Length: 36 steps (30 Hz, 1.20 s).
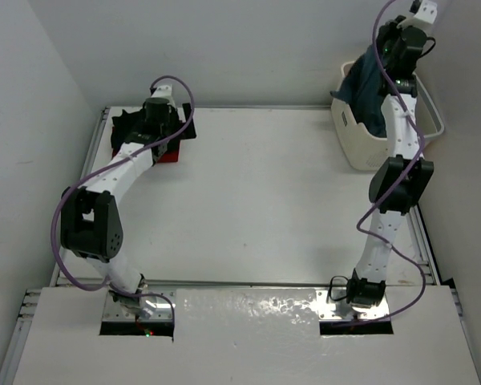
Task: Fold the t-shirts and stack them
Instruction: Grab crumpled tshirt from bin with the right arm, then move the tshirt to the center of the board
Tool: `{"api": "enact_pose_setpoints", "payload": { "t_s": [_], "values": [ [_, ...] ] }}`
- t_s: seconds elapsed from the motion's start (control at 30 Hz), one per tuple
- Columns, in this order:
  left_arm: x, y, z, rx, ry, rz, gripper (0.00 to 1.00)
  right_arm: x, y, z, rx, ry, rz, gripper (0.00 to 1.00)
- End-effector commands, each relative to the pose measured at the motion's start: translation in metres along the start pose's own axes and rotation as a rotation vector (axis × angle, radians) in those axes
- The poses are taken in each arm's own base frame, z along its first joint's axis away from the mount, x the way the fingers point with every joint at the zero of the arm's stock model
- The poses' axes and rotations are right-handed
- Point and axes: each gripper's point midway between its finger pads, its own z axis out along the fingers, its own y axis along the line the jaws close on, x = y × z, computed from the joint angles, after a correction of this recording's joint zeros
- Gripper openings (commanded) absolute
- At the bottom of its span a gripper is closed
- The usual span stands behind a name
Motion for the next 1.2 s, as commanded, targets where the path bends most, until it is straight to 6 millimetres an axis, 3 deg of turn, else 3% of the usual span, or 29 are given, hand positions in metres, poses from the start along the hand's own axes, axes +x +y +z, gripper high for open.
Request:
{"api": "enact_pose_setpoints", "payload": {
  "t_s": [0.0,0.17,0.27,0.47,0.63,0.67,0.73,0.77,0.8,0.83,0.87,0.93,0.97,1.0,1.07,1.1,1.13,1.17],
  "values": [
    [-0.022,-0.019,-0.016,0.087,-0.086,-0.039,1.0,-0.215,0.105,-0.083,-0.276,-0.397,0.019,0.0],
    [-0.022,-0.027,-0.03,0.144,-0.106,-0.072,1.0,-0.283,0.182,-0.161,-0.49,-0.504,0.027,0.0],
    [-0.023,-0.026,-0.043,0.152,-0.121,-0.094,1.0,-0.301,0.241,-0.21,-0.678,-0.531,0.069,0.0],
    [-0.026,-0.022,-0.069,0.153,-0.154,-0.133,1.0,-0.307,0.288,-0.26,-0.901,-0.487,0.177,0.0],
    [-0.023,-0.008,-0.085,0.087,-0.163,-0.188,1.0,-0.28,0.299,-0.266,-0.998,-0.371,0.254,0.0],
    [-0.022,-0.005,-0.089,0.074,-0.168,-0.2,1.0,-0.253,0.302,-0.261,-1.021,-0.287,0.271,0.0],
    [-0.018,0.001,-0.093,0.047,-0.164,-0.219,1.0,-0.23,0.301,-0.268,-1.042,-0.206,0.273,0.0],
    [-0.017,0.005,-0.097,0.028,-0.168,-0.233,1.0,-0.175,0.292,-0.253,-0.991,-0.085,0.277,0.0],
    [-0.015,0.007,-0.098,0.02,-0.166,-0.24,1.0,-0.153,0.285,-0.251,-0.952,-0.046,0.278,0.0],
    [-0.011,0.009,-0.1,0.007,-0.158,-0.25,1.0,-0.147,0.275,-0.265,-0.93,-0.042,0.275,0.0],
    [-0.007,0.011,-0.103,0.002,-0.157,-0.259,1.0,-0.077,0.261,-0.262,-0.878,0.075,0.264,0.0],
    [-0.001,0.013,-0.104,-0.006,-0.144,-0.273,1.0,-0.037,0.229,-0.267,-0.727,0.131,0.247,0.0],
    [0.006,0.015,-0.104,-0.013,-0.129,-0.273,1.0,0.03,0.202,-0.273,-0.624,0.256,0.213,0.04],
    [0.01,0.015,-0.104,-0.013,-0.118,-0.277,1.0,0.049,0.175,-0.269,-0.483,0.268,0.187,0.29],
    [0.029,0.013,-0.101,-0.002,-0.06,-0.281,1.0,0.098,0.135,-0.287,-0.33,0.395,0.088,0.53],
    [0.037,0.011,-0.101,0.005,-0.033,-0.285,1.0,0.107,0.113,-0.289,-0.227,0.42,0.036,0.8],
    [0.053,0.009,-0.098,0.017,0.008,-0.291,1.0,0.119,0.1,-0.302,-0.198,0.488,-0.022,0.94],
    [0.064,0.002,-0.098,0.053,0.045,-0.327,1.0,0.129,0.092,-0.311,-0.174,0.527,-0.045,0.99]
  ]
}}
